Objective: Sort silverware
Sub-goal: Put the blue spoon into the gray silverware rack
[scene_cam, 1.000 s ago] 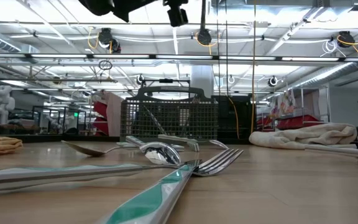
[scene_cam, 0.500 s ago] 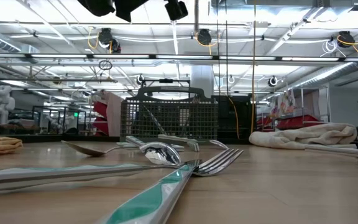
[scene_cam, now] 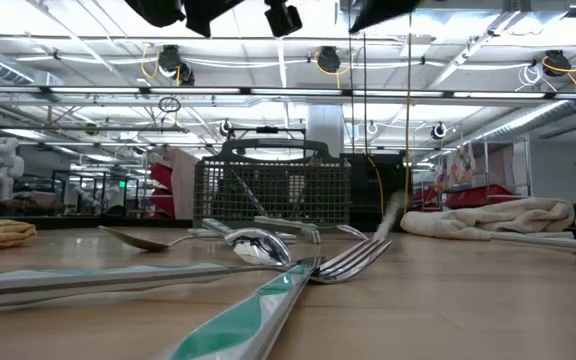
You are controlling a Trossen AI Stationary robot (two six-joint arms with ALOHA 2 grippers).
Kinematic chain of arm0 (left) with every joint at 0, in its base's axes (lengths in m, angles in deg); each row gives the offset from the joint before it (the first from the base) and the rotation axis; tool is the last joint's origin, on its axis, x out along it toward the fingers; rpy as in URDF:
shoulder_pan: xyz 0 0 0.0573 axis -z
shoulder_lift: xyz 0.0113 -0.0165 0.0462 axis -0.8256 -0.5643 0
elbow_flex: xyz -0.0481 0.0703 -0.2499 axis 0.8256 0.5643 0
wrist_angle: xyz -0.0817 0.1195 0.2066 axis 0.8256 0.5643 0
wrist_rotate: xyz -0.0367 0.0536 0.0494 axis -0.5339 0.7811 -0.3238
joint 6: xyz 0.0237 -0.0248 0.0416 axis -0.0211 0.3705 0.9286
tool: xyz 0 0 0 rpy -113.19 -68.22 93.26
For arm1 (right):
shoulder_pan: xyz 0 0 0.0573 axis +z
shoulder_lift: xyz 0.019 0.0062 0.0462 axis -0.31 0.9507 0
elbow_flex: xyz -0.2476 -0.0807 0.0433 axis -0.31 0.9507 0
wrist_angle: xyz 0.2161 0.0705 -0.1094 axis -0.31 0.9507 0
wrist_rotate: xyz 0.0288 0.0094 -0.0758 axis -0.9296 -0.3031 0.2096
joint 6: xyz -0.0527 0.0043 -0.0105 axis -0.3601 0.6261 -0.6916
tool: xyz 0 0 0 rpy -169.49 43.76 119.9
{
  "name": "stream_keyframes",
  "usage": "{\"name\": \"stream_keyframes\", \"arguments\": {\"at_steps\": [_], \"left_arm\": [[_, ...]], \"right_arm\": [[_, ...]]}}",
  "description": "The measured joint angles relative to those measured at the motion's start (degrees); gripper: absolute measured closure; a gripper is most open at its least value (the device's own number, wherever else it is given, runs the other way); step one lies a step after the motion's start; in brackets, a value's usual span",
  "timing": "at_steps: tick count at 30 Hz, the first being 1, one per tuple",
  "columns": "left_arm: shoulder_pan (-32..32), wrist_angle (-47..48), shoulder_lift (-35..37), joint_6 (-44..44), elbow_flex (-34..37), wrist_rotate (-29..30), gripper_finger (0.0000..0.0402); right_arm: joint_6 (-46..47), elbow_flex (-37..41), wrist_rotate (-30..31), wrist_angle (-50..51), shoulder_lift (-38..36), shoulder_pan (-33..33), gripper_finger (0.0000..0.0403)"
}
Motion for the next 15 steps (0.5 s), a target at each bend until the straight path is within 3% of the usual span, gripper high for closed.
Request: {"name": "stream_keyframes", "arguments": {"at_steps": [3,5,9,15], "left_arm": [[-0.05,3.65,0.0,0.12,0.0,-0.47,0.0219],[-0.09,6.82,-0.04,1.67,0.09,-0.43,0.0219],[-0.18,14.94,-0.06,4.75,0.09,2.94,0.0219],[-0.35,18.16,-0.11,3.61,0.11,8.27,0.0219]], "right_arm": [[8.4,0.01,-11.95,7.74,0.34,-0.63,0.0355],[11.35,0.01,-16.47,10.11,1.02,0.57,0.0333],[16.86,1.02,-12.7,11.61,3.09,2.69,0.0292],[46.77,12.64,-7.59,10.45,4.87,0.77,0.0251]]}}
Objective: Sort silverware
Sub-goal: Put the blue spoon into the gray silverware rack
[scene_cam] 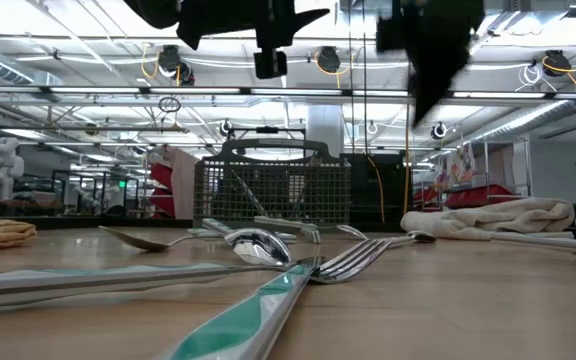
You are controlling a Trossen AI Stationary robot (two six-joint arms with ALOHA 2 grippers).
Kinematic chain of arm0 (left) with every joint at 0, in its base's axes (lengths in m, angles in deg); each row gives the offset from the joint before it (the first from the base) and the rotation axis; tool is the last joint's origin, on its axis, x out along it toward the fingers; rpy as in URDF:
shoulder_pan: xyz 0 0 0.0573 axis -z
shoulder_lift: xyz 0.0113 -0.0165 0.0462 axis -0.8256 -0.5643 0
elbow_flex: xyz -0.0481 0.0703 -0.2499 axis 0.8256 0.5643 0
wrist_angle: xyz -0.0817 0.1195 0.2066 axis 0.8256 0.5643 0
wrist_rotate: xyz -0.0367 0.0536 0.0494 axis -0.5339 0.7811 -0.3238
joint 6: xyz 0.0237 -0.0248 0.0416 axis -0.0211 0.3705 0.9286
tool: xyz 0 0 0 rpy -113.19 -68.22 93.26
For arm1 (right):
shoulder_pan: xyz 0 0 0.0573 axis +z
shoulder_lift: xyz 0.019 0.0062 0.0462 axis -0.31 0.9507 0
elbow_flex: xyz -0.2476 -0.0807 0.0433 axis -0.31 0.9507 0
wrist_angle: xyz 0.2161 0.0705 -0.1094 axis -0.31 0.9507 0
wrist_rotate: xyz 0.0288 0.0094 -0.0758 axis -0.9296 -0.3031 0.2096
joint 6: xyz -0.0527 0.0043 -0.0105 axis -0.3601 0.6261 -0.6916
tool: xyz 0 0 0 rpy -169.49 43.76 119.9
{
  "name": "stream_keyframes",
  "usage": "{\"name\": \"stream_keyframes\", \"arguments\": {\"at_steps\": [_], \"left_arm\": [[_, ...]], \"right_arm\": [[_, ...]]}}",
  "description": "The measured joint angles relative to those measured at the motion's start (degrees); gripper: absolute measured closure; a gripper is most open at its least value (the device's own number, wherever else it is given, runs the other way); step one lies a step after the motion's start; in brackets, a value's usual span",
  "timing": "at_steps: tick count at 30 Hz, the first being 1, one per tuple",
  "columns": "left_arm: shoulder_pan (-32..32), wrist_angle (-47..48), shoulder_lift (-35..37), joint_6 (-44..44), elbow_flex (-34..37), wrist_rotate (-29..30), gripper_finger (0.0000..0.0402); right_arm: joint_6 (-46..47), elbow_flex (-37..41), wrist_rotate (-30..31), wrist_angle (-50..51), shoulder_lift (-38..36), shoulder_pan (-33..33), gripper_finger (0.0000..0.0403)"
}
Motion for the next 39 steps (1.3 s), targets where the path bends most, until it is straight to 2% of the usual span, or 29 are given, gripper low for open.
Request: {"name": "stream_keyframes", "arguments": {"at_steps": [3,7,10,12,16,20,26,34,39], "left_arm": [[-0.12,-1.31,0.0,-1.89,0.0,0.0,0.0219],[-0.69,-3.09,0.56,-2.16,0.0,0.13,0.0219],[-0.95,-3.27,1.37,-2.14,0.0,-0.53,0.0219],[-1.07,-3.34,1.92,-2.11,0.0,-1.11,0.0219],[-1.14,-3.48,2.8,-1.92,0.02,-2.29,0.0219],[-1.14,-3.45,3.02,-1.87,0.02,-3.67,0.0219],[-1.14,-3.45,3.02,-1.95,0.02,-5.46,0.0219],[-2.59,-3.31,3.06,-0.8,0.02,-6.79,0.0219],[-4.69,-3.26,3.06,-0.19,0.02,-6.8,0.0219]], "right_arm": [[16.64,10.24,-0.43,-6.83,-0.85,0.17,0.0242],[38.14,22.05,-0.11,-27.11,-1.16,-0.13,0.0236],[48.48,27.71,0.85,-40.82,-0.69,-0.04,0.0229],[52.67,29.55,1.36,-40.88,-0.72,-0.01,0.0226],[56.57,30.12,4.57,-36.76,-0.68,-0.43,0.0226],[57.41,30.1,7.36,-39.15,-0.68,-1.54,0.0229],[59.6,30.05,7.55,-39.76,0.49,-2.6,0.023],[61.27,29.9,7.22,-47.02,6.79,-2.67,0.023],[64.43,29.6,7.37,-47.73,10.4,-4.62,0.0243]]}}
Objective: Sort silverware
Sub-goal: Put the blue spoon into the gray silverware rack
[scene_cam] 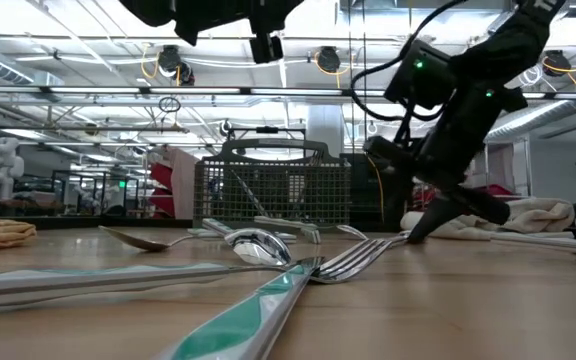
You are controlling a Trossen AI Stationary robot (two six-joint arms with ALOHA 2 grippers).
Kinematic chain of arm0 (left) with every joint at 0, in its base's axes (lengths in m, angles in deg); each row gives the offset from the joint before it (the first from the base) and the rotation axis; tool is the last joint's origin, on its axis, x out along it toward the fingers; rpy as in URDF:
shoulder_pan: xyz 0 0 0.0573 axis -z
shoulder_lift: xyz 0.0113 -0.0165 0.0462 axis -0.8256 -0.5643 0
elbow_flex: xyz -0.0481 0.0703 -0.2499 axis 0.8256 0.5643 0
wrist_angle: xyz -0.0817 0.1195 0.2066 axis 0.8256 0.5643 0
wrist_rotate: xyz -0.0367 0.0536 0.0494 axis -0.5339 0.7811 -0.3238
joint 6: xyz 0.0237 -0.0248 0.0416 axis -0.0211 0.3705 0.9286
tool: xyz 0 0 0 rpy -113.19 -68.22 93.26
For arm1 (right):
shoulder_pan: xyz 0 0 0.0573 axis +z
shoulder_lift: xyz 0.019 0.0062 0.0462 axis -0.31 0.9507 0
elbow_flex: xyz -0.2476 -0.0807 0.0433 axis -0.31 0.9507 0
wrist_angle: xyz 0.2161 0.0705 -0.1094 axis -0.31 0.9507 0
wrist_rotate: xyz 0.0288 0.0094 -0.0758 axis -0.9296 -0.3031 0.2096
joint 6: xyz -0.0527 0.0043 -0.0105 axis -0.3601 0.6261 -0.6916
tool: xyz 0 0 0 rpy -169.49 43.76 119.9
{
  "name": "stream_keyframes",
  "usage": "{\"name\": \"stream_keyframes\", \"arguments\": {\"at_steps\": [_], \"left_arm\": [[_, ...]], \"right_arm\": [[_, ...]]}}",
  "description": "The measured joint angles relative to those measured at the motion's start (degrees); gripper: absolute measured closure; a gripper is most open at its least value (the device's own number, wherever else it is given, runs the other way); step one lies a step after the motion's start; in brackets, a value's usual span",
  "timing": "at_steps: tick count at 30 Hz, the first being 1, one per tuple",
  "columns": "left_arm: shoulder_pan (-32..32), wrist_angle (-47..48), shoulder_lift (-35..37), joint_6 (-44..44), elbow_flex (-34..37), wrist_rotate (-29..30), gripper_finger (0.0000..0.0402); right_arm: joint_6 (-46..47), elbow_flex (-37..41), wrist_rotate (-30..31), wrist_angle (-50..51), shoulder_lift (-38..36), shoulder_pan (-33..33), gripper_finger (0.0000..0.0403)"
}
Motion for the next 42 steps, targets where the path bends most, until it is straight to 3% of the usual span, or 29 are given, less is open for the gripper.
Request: {"name": "stream_keyframes", "arguments": {"at_steps": [5,12,19,28,33,37,42], "left_arm": [[-2.31,0.04,0.0,1.09,0.0,-0.77,0.0219],[-5.94,0.52,0.02,1.03,0.0,-11.25,0.0219],[-9.65,0.5,0.26,-0.48,0.02,-19.26,0.0219],[-16.07,-3.95,6.74,-0.35,0.07,-21.29,0.0219],[-19.77,-6.03,12.98,-0.35,0.07,-19.08,0.0219],[-22.03,-6.16,18.04,-0.07,0.07,-17.9,0.0219],[-24.4,-5.81,23.11,0.97,0.07,-16.13,0.0219]], "right_arm": [[2.98,-0.23,0.38,-0.69,2.57,-1.49,0.0294],[9.64,0.13,1.53,-0.57,2.65,-2.22,0.0388],[8.19,-2.68,3.91,-3.06,2.05,-0.71,0.0401],[-3.69,-14.99,17.31,8.66,-2.71,0.55,0.0402],[-12.17,-20.85,23.34,15.56,-4.21,-0.11,0.0402],[-26.34,-26.23,33.73,17.34,-4.13,-1.03,0.0402],[-48.91,-35.01,38.7,16.51,-4.19,-4.94,0.0402]]}}
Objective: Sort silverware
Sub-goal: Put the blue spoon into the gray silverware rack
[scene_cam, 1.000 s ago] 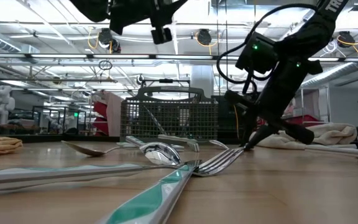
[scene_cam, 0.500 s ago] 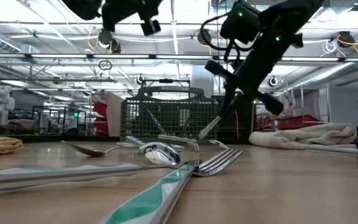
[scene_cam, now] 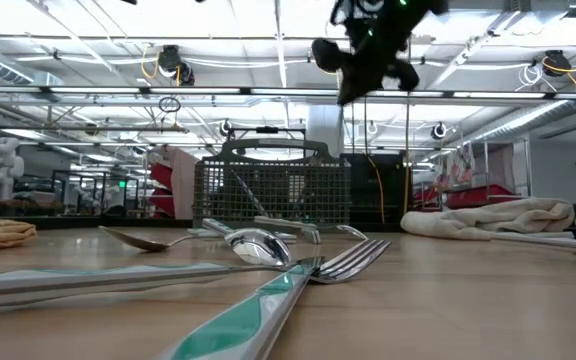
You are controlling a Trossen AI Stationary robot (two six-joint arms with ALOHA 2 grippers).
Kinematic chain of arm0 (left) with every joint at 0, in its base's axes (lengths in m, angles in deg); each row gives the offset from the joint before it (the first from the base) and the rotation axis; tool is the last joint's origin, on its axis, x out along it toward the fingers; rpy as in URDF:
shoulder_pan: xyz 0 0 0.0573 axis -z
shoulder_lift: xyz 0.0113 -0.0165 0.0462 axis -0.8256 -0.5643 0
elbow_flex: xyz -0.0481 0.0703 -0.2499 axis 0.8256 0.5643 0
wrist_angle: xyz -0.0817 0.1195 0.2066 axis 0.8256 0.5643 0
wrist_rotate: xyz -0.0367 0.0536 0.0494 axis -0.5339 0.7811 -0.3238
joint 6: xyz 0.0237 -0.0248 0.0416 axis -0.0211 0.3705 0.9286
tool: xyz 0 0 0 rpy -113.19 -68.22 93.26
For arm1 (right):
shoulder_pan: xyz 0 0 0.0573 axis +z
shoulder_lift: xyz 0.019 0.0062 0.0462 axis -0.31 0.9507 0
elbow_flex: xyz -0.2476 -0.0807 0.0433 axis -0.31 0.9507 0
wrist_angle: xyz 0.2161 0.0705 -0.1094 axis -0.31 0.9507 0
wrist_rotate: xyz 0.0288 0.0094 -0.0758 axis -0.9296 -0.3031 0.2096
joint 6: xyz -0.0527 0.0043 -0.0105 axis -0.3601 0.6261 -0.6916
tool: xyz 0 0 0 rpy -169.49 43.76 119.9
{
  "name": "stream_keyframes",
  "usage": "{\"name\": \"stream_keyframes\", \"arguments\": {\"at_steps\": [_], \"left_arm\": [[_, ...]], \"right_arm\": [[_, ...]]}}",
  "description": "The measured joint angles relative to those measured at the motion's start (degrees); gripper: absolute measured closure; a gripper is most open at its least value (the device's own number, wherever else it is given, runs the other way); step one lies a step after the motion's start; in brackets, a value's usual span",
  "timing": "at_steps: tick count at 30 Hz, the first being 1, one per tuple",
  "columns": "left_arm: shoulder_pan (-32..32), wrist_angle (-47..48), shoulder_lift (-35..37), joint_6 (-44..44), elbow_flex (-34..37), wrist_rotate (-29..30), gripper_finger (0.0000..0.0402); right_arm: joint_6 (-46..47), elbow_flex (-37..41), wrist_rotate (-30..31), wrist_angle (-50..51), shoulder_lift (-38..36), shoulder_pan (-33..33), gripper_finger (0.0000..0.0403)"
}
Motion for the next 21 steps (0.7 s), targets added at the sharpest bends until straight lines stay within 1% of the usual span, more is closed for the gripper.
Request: {"name": "stream_keyframes", "arguments": {"at_steps": [2,4,7,9,11,13,16,21], "left_arm": [[-0.91,1.0,2.07,2.1,0.0,1.25,0.0219],[-1.86,3.87,4.4,5.33,0.0,2.92,0.0219],[-2.97,10.93,7.74,11.8,0.0,5.82,0.0219],[-3.52,15.75,9.63,15.64,0.0,7.57,0.0219],[-3.96,20.03,11.18,18.51,0.0,8.8,0.0219],[-4.11,23.13,12.23,20.38,0.0,9.41,0.0219],[-4.13,25.59,13.47,21.65,0.0,9.85,0.0219],[-4.13,31.07,15.32,24.67,0.0,11.15,0.0219]], "right_arm": [[-6.97,-3.14,1.72,-0.59,-0.11,-2.28,0.0402],[-12.61,-5.36,2.13,-0.82,-0.13,-5.13,0.0402],[-19.27,-7.4,1.28,-2.88,-0.09,-9.37,0.0402],[-22.46,-7.55,-1.13,-5.71,-0.13,-12.04,0.0402],[-23.78,-7.55,-3.52,-6.79,0.0,-14.49,0.0402],[-24.61,-7.55,-4.6,-8.18,0.66,-16.38,0.0402],[-24.94,-7.55,-5.95,-8.66,1.91,-18.72,0.0403],[-27.15,-7.55,-11.59,-15.88,5.81,-20.34,0.0403]]}}
